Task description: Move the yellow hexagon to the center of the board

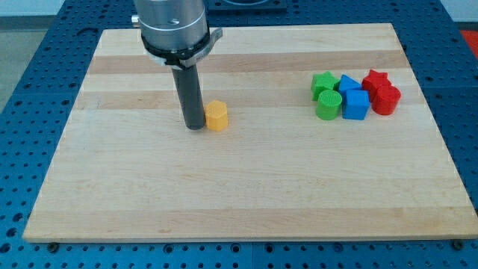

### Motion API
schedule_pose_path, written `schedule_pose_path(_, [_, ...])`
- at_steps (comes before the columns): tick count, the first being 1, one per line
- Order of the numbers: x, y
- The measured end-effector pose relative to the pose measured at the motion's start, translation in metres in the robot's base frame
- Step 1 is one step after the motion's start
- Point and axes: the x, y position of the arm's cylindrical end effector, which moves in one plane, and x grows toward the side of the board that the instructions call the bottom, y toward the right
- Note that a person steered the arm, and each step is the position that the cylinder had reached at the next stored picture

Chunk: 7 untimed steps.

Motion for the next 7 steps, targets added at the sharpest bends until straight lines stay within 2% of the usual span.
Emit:
schedule_pose_path(1, [-0.028, 0.0])
schedule_pose_path(4, [-0.017, 0.018])
schedule_pose_path(6, [-0.038, 0.033])
schedule_pose_path(7, [-0.021, 0.037])
